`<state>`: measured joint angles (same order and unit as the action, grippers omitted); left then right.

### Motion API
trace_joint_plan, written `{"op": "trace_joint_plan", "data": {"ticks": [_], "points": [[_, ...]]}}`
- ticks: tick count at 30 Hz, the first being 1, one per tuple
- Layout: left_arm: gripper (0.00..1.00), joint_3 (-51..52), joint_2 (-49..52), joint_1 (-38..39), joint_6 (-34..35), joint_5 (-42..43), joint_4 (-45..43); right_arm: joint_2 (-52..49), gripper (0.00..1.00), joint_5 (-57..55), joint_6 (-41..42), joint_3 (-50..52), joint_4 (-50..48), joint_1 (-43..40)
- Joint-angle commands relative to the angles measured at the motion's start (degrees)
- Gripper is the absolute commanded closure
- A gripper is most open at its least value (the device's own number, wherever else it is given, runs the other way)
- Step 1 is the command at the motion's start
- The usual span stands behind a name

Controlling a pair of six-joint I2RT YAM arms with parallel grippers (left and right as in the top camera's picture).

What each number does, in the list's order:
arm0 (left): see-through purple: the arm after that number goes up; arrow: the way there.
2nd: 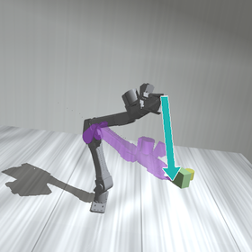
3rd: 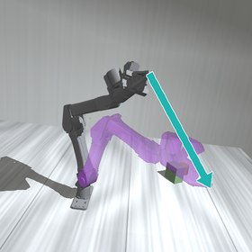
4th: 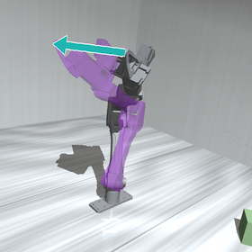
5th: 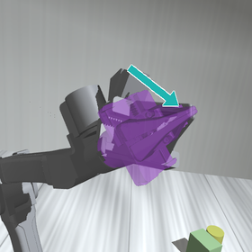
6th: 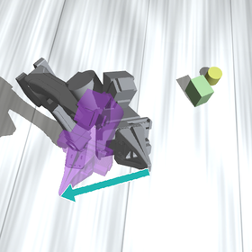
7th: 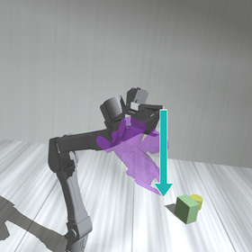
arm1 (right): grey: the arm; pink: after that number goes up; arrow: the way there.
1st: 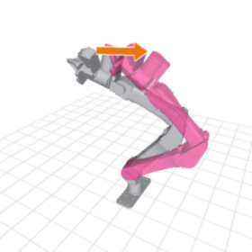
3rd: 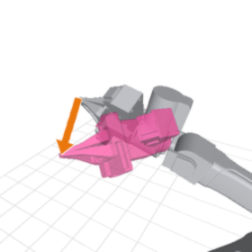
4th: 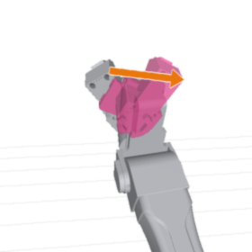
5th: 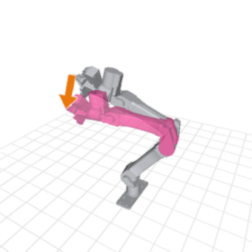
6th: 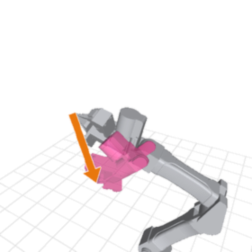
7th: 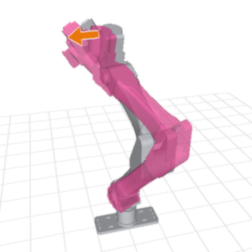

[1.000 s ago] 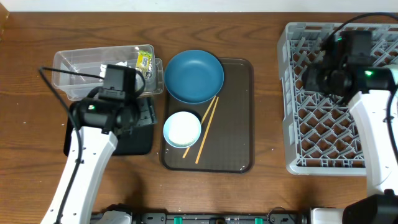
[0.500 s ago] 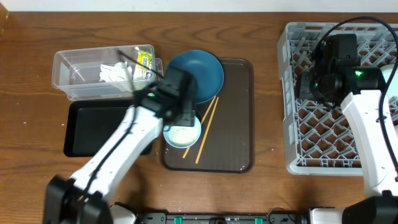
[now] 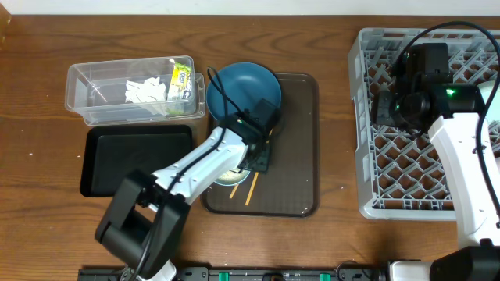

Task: Sort waste into correct bins and load items into the dishwasher rack
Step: 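Grasp the light blue bowl rim with the left gripper, then carry the bowl over the black tray and tip the rice out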

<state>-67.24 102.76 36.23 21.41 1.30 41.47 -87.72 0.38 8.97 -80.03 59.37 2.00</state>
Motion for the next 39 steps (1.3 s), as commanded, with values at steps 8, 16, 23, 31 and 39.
{"op": "trace_joint_plan", "data": {"ticks": [8,16,23,31,39], "points": [[0.75,-0.70,0.76,0.87,0.37,-0.26,0.07,-0.04,0.46,-0.55,0.20,-0.09,0.24,0.70],[0.94,-0.74,0.28,0.83,0.33,-0.31,1.07,-0.04,0.45,-0.57,0.17,-0.09,0.24,0.70],[0.94,-2.08,-6.49,0.17,-1.03,-0.28,6.14,-0.04,0.45,-0.59,0.17,-0.09,0.26,0.70],[0.94,-2.64,-20.76,-6.86,-10.97,3.34,11.15,-0.04,0.45,-0.59,0.17,-0.09,0.26,0.70],[0.94,-1.90,-23.93,-27.76,-17.14,20.63,13.20,-0.04,0.45,-0.59,0.17,-0.09,0.42,0.70]]}}
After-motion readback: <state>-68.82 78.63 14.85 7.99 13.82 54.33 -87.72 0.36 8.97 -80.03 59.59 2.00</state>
